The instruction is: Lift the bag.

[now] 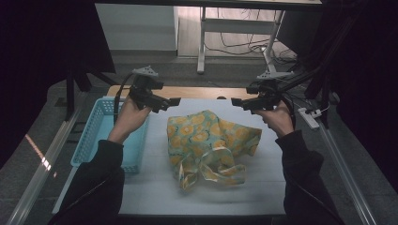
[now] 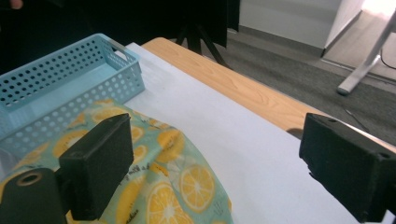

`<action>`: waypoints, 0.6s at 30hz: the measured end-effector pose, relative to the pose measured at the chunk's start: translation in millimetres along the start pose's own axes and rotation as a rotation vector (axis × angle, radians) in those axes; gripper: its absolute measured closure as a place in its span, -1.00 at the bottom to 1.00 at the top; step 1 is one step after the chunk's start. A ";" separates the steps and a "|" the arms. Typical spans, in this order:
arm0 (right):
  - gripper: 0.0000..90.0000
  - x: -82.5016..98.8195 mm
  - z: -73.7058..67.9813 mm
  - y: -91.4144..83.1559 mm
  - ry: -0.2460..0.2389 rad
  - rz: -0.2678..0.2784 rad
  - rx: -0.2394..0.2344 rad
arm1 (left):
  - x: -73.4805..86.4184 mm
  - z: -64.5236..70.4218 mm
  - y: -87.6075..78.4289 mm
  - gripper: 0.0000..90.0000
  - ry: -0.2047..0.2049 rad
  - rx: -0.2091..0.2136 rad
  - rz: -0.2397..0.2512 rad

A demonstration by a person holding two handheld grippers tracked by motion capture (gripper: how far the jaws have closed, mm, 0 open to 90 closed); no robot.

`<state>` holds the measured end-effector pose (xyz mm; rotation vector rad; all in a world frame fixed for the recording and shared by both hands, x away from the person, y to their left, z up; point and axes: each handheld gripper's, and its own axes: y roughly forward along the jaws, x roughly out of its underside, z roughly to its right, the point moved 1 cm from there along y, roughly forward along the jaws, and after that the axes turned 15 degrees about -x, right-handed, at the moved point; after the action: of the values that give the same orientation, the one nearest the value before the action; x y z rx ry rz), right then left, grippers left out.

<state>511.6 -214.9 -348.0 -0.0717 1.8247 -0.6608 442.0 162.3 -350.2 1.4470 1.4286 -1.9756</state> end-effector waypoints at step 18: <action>-0.97 37.3 -24.6 -11.1 -0.022 0.009 0.042 | 62.3 9.4 -23.4 -1.00 0.011 0.020 -0.076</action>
<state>473.2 -227.9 -369.8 -0.0428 1.7882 -0.6897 392.6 183.3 -390.6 1.4351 1.4932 -2.0357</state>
